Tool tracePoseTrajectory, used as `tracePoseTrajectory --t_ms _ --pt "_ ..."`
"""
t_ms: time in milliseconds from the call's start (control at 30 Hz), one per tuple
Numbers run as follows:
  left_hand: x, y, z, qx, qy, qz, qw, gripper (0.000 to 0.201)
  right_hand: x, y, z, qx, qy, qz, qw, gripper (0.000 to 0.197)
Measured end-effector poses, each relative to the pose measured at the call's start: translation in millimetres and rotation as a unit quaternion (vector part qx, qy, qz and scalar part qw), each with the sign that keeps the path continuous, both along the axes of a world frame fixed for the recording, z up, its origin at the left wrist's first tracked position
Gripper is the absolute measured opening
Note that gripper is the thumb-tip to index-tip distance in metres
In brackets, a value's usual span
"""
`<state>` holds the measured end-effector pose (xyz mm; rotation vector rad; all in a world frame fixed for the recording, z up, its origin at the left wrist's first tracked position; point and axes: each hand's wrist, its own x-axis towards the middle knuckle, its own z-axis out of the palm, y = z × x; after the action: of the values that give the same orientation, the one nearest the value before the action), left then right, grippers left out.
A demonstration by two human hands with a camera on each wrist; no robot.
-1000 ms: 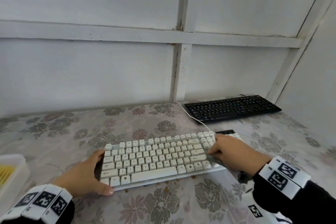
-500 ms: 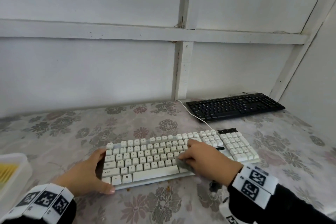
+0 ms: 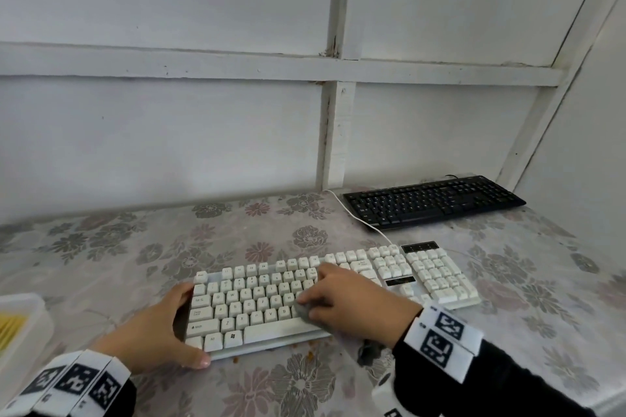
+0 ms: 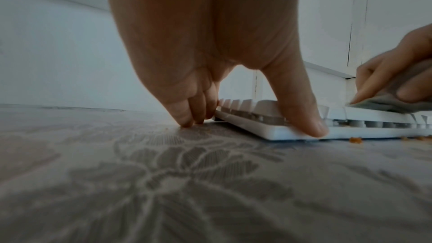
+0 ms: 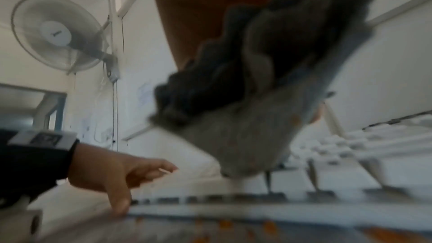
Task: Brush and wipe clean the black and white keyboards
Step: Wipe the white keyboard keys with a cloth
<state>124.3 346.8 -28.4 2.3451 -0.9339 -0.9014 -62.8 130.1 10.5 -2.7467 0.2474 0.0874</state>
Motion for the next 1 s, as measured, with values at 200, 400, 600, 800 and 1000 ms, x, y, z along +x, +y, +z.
tracePoseTrajectory --t_ms 200,400,600,800,1000 --pt "1 -1 -5 -0.003 0.0 -0.001 1.0 0.129 -26 -34 -9 -0.031 0.008 -0.056 0.998 0.018" --pt "2 0 -4 0.002 -0.009 -0.008 1.0 0.139 -63 -83 2 -0.097 0.052 -0.134 0.985 0.018" --pt "7 0 -9 0.0 -0.006 -0.004 1.0 0.142 -61 -89 10 -0.099 0.048 -0.134 0.985 0.021" --pt "8 1 -13 -0.012 0.002 -0.002 1.0 0.145 -60 -84 4 -0.162 0.115 -0.103 0.975 0.023" --pt "7 -1 -13 -0.004 0.0 -0.007 1.0 0.144 -75 -110 21 -0.177 0.128 -0.141 0.966 0.019"
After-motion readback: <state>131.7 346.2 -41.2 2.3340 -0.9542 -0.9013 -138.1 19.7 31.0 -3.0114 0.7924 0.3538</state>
